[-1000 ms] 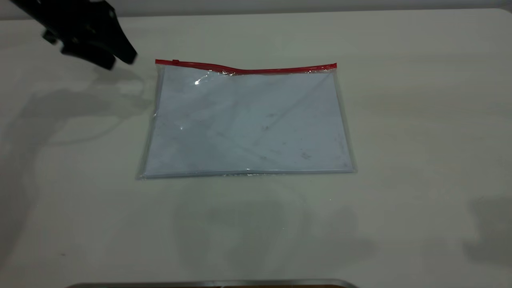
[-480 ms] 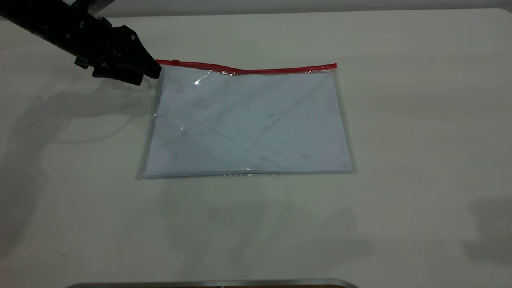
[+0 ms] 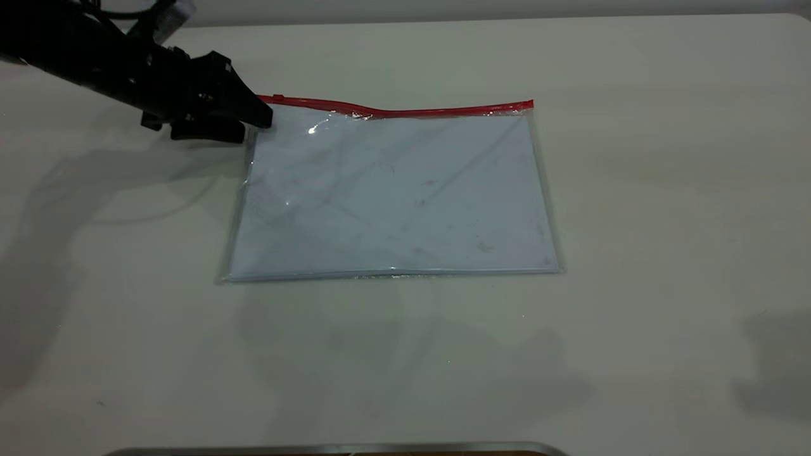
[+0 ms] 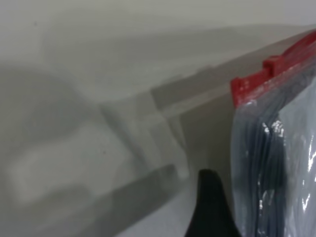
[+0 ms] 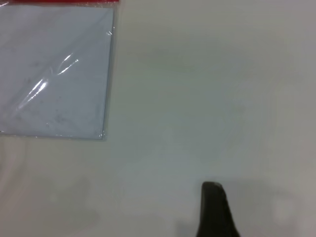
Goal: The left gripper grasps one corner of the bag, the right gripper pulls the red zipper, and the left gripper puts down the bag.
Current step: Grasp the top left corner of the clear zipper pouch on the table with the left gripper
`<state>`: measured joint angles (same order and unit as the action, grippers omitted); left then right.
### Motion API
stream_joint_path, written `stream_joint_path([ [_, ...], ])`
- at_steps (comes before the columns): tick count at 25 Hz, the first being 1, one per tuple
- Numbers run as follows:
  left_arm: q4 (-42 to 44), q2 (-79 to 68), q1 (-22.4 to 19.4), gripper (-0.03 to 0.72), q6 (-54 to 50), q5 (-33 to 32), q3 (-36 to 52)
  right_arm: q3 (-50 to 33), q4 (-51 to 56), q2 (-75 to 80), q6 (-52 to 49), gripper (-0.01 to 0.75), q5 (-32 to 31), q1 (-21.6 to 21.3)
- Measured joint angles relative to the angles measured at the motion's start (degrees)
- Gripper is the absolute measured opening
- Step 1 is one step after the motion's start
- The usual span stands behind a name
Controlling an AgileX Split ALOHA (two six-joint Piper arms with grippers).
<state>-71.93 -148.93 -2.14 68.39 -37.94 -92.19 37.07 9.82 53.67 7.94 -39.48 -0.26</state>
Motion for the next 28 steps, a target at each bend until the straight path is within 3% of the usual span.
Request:
stream_joint_path([
  [13,-6.1,-1.6,3.4,0.571,6.3,0.1,0.0,0.0,0.0,0.0,0.0,0.538,0.3,0.0],
  [17,-6.2,-1.7,3.4,0.440,6.6,0.6,0.0,0.0,0.0,0.0,0.2,0.538,0.3,0.0],
  [22,-6.2,-1.7,3.4,0.103,8.1,1.0,0.0,0.0,0.0,0.0,1.0,0.538,0.3,0.0],
  [23,-6.2,-1.7,3.5,0.063,9.1,0.9,0.0,0.0,0.0,0.0,1.4,0.538,0.4,0.0],
  [28,-2.1,-0.3,3.6,0.053,17.2,-1.5,-1.3,0.0,1.3,1.0,6.8,0.538,2.6,0.0],
])
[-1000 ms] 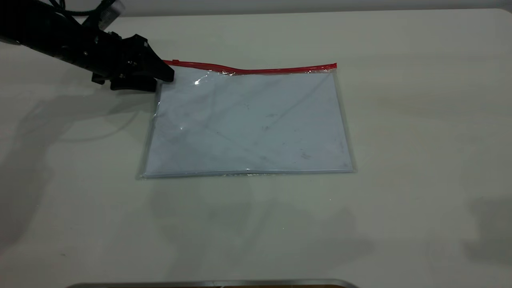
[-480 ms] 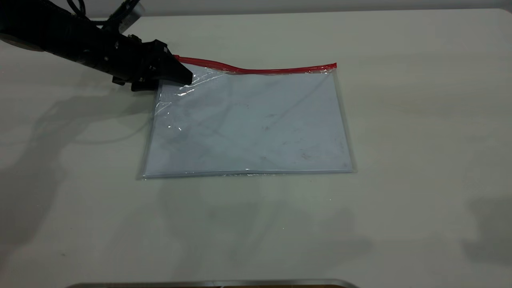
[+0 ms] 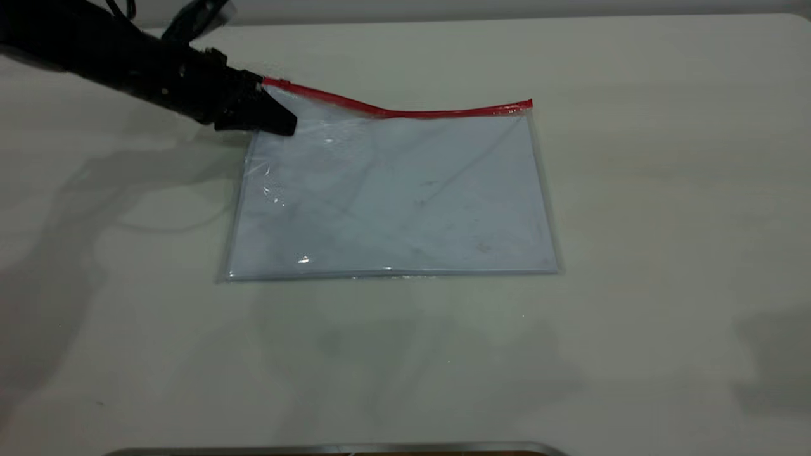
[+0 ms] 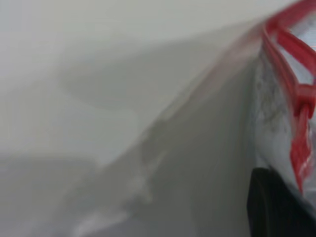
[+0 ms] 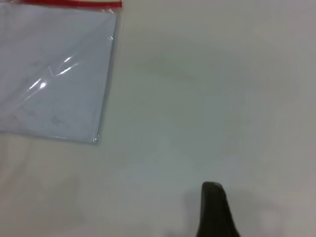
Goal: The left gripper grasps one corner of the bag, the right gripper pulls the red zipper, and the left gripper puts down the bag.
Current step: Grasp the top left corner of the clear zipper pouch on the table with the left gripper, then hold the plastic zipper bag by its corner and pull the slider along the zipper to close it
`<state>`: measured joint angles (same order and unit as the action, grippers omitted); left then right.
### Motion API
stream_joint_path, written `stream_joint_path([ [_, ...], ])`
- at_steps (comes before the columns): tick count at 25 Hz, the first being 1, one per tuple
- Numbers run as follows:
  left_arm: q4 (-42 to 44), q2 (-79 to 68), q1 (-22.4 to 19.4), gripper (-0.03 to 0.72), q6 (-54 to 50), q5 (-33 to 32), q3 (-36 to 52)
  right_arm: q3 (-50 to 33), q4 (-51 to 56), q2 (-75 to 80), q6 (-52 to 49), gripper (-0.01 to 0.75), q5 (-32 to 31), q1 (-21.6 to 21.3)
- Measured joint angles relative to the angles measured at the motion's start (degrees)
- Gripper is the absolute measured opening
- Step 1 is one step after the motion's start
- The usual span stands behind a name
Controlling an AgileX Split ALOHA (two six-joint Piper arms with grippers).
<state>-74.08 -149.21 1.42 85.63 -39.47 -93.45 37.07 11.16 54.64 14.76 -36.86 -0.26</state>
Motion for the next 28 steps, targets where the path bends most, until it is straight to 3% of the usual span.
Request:
stream_joint_path([
  [7,14.7,1.9,0.1,0.053,6.1,-15.0,-9.5,0.1,8.4,10.4,13.4,0.538,6.4,0.0],
  [12,20.6,1.9,0.1,0.053,9.8,-25.4,-16.7,1.2,19.3,20.2,26.6,0.538,9.8,0.0],
  [19,24.2,1.9,1.9,0.053,13.6,-27.0,-22.9,9.2,35.7,32.9,47.1,0.538,9.0,0.6],
  [28,26.4,1.9,10.7,0.053,18.2,-27.0,-22.9,18.8,50.9,47.6,67.9,0.538,7.5,9.1],
])
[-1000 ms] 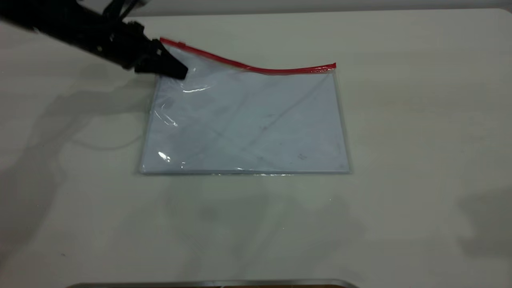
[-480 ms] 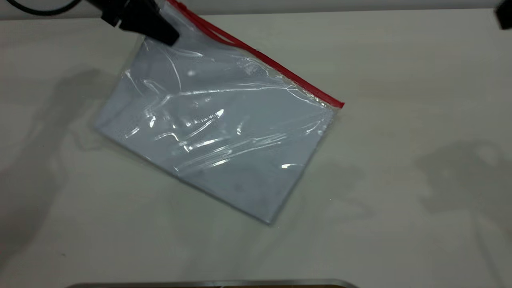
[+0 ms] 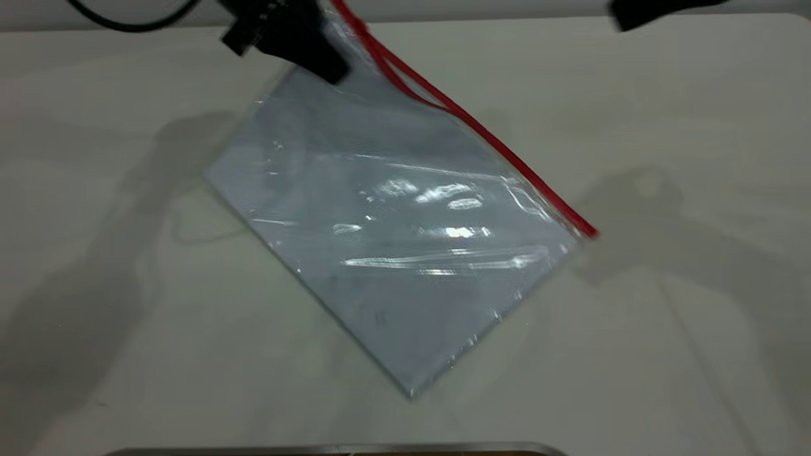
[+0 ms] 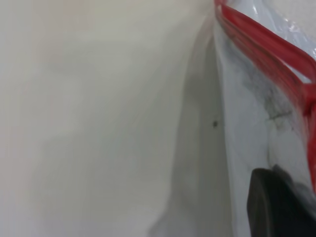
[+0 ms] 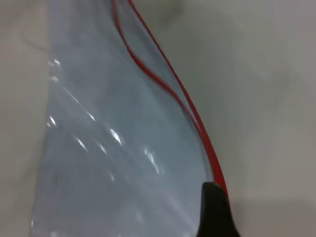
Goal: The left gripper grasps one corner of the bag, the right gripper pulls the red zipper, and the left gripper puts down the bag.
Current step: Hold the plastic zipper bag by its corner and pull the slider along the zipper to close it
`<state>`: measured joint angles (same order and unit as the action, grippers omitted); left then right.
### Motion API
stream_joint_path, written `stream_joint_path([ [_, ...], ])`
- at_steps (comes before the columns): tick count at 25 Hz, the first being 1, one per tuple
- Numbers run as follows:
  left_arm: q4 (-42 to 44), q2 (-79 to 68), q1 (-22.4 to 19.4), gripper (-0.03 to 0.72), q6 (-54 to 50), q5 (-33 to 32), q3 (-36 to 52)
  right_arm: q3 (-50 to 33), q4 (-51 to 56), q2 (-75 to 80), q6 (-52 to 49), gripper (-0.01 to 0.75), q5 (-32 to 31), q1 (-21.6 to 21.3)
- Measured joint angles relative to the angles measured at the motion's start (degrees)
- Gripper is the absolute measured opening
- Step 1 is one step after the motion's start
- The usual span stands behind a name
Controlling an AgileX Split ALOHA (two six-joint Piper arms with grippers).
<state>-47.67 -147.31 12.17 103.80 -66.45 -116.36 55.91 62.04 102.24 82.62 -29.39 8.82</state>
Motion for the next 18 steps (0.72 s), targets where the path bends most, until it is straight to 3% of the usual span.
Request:
stream_joint_path([
  [8,0.1,0.0,4.7,0.053,0.4,0.0,0.0,4.3,11.6,9.3,11.6,0.538,-4.4,2.7],
  [18,-1.4,0.0,6.4,0.053,0.4,1.0,0.0,5.4,23.1,14.9,22.9,0.538,-7.3,2.7],
])
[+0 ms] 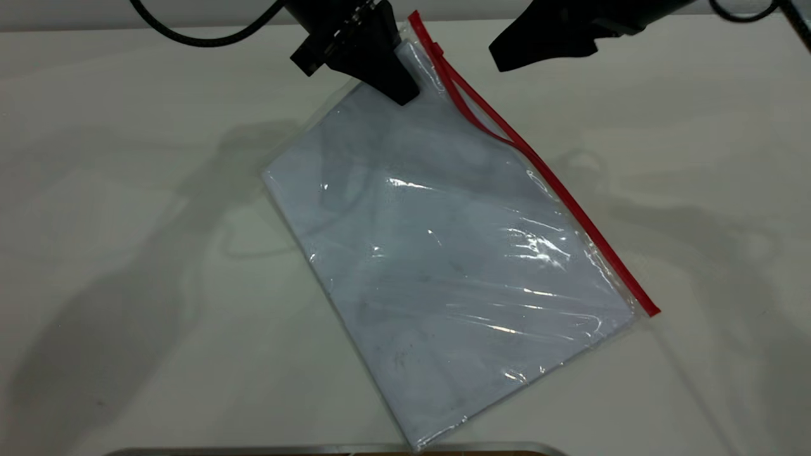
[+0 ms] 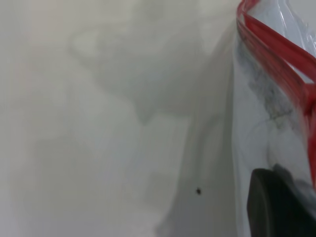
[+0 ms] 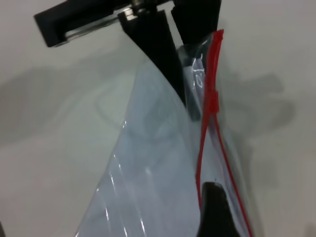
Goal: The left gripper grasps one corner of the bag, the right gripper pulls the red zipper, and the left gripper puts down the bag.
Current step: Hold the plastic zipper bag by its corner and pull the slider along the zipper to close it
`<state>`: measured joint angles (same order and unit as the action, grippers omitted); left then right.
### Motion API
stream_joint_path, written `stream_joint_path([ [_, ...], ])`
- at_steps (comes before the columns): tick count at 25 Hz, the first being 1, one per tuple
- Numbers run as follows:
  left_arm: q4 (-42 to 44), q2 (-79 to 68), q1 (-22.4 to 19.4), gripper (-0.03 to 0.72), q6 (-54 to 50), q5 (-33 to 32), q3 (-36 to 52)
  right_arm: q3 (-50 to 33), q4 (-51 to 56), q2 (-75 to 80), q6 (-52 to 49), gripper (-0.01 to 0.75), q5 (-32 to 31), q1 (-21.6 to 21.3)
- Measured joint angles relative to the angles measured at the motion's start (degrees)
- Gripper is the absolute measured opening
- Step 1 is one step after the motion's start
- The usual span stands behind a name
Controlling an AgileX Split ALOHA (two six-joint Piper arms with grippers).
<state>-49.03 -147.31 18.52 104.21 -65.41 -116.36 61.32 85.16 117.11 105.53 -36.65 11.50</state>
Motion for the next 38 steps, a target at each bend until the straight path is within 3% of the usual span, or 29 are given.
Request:
stream_joint_path([
  [9,-3.6,0.0,0.0,0.053,0.1,0.4,0.0,0.0,10.3,0.9,6.1,0.538,-2.1,0.0],
  [21,-7.7,0.0,0.5,0.053,0.1,1.4,0.0,0.0,14.4,0.9,6.8,0.536,-4.7,0.0],
  [38,-9.9,0.0,2.0,0.053,-1.7,3.2,0.0,0.0,14.7,0.9,7.0,0.434,-3.5,0.0],
])
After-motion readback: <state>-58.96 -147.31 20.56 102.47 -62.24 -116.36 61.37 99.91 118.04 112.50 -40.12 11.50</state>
